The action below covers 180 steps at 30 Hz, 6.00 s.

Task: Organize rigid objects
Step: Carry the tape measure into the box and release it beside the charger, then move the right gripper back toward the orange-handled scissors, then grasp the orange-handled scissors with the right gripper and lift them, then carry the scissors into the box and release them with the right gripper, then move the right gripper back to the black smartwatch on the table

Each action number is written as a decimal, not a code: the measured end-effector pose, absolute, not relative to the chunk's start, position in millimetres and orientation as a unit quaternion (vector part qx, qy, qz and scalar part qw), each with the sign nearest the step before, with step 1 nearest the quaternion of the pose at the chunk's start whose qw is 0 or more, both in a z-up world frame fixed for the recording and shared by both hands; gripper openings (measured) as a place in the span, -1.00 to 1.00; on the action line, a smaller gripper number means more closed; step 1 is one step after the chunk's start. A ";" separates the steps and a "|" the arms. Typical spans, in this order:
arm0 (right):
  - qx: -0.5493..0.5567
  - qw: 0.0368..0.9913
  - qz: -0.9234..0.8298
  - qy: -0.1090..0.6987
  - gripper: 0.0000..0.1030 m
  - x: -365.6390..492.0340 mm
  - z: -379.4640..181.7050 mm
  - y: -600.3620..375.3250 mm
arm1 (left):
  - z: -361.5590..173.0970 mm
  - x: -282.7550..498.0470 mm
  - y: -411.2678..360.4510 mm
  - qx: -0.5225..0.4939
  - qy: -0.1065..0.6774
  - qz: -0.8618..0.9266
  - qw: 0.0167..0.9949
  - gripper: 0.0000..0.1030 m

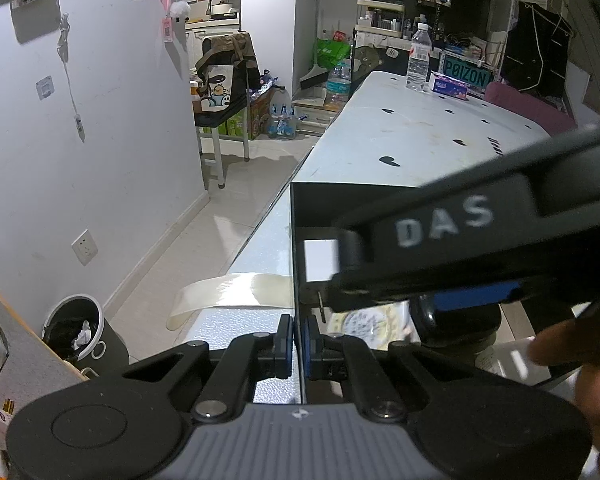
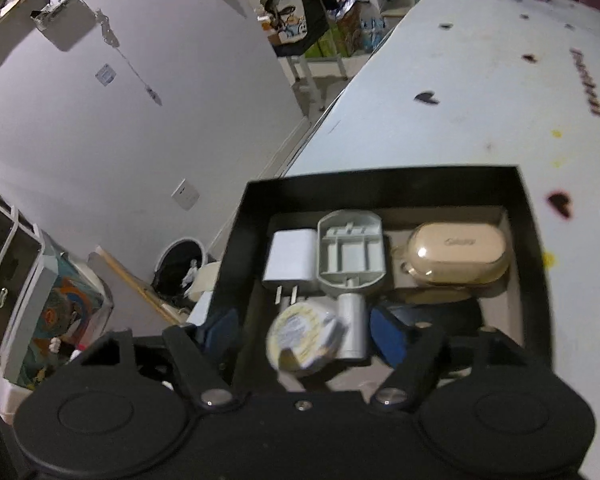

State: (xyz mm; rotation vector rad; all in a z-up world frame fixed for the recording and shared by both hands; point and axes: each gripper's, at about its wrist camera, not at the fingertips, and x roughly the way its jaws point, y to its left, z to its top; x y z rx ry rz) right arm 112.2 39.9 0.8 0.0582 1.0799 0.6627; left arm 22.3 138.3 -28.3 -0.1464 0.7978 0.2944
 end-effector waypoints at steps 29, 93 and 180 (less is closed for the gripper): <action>-0.004 0.842 0.286 0.457 0.71 96.2 30.3 -22.7 | -28.9 22.6 138.2 -0.070 0.386 0.143 0.909 -0.90; 0.071 0.854 -0.082 0.508 0.91 219.7 -77.5 -212.4 | -28.5 22.4 138.2 -0.070 0.386 0.142 0.909 -0.90; 0.042 0.863 0.244 0.441 0.82 106.9 31.1 -56.9 | -28.0 21.5 138.9 -0.072 0.386 0.142 0.909 -0.90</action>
